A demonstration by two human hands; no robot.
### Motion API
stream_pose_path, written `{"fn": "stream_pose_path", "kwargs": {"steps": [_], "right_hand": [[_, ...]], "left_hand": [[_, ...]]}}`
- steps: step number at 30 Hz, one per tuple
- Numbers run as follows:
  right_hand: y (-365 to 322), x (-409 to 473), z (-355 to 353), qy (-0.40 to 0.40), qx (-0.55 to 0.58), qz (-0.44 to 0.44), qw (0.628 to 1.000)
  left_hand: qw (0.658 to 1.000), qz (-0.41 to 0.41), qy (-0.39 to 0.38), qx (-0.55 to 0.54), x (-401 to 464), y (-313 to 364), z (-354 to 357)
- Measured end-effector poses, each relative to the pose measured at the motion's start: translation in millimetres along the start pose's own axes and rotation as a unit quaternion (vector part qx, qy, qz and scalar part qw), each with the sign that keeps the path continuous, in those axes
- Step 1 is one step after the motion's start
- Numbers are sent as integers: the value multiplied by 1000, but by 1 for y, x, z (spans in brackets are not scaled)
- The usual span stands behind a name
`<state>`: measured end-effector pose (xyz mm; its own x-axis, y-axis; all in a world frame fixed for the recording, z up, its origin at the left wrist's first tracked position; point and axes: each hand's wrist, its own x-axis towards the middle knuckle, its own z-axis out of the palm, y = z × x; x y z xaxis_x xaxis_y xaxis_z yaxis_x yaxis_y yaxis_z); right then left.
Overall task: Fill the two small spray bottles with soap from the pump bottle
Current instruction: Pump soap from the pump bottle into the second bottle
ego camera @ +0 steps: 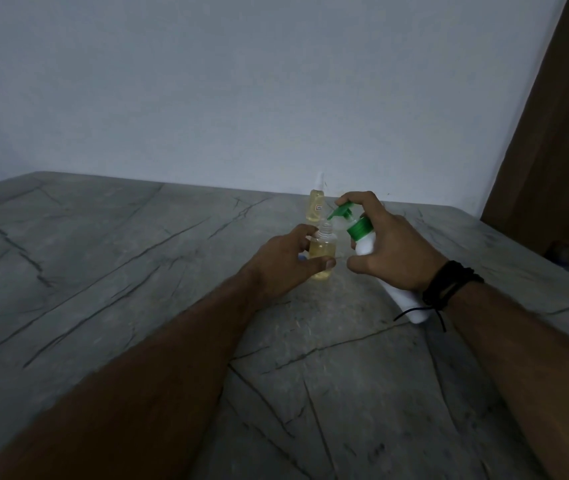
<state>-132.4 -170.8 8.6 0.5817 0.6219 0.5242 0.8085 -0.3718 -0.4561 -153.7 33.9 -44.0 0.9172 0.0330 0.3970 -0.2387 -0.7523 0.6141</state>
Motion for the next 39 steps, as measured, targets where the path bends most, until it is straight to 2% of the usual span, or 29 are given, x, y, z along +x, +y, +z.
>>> {"fn": "stream_pose_path", "kwargs": {"steps": [39], "right_hand": [[0,1,1,-2,2,1,1000]], "left_hand": [[1000,16,-3,2,-2,3,-3]]}}
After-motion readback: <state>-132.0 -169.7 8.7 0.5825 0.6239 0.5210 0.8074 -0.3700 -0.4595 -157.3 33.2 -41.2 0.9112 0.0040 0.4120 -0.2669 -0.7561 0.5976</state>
